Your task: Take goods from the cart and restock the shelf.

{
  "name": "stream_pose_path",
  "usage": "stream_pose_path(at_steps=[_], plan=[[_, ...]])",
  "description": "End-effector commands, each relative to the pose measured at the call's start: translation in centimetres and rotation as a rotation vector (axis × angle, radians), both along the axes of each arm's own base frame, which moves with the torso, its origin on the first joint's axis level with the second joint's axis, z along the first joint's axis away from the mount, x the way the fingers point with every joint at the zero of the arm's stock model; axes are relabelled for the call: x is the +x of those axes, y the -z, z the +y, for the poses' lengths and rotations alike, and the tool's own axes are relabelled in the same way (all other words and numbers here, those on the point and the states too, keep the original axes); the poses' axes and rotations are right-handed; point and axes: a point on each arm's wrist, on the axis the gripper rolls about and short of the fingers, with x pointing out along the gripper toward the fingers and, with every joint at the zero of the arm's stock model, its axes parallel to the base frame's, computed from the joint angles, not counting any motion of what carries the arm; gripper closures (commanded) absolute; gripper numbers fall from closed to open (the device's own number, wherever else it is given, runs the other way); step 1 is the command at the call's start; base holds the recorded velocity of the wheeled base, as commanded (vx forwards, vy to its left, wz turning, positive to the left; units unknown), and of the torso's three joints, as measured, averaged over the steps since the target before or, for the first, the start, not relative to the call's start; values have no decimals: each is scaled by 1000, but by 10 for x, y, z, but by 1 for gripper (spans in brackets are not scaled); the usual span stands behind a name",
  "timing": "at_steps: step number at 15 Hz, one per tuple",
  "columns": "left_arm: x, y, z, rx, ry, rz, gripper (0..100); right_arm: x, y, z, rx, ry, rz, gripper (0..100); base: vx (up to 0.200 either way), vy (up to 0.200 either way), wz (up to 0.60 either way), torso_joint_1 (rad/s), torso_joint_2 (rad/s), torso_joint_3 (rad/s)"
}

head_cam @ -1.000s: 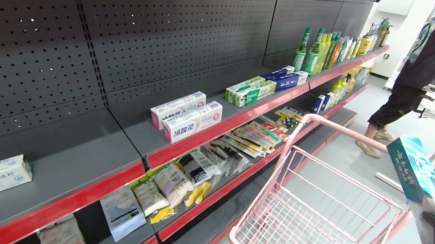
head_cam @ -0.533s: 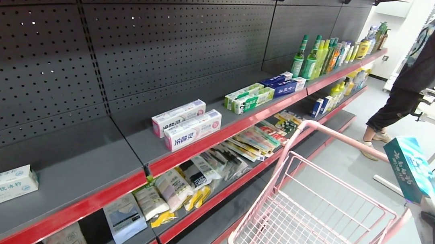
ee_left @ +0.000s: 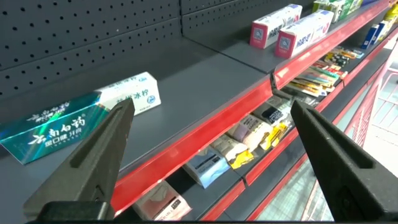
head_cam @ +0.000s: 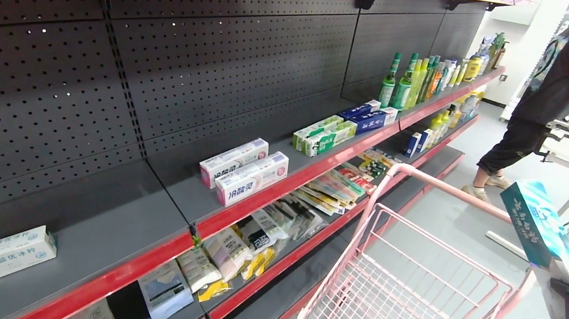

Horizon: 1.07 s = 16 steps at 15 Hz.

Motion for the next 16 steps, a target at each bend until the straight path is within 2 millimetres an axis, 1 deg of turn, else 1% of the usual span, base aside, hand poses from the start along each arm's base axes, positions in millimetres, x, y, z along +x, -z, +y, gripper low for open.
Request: stream_pose_path(at_steps=[1, 4, 7, 16], plan=[[0, 0, 0, 0, 0, 1, 0, 1, 1, 0, -16, -10, 10, 100, 0, 0, 0, 129, -207, -105], [0, 0, 0, 1, 1, 2, 0, 2, 1, 1, -20, -22, 11, 100, 0, 0, 0, 95, -185, -87], [0, 0, 0, 1, 1, 2, 0, 0, 0, 3, -25, -43, 5, 100, 0, 0, 0, 0, 0, 0], [0, 0, 0, 1, 1, 2, 0, 2, 2, 3, -33, -55, 18, 100, 0, 0, 600, 3, 1, -2]])
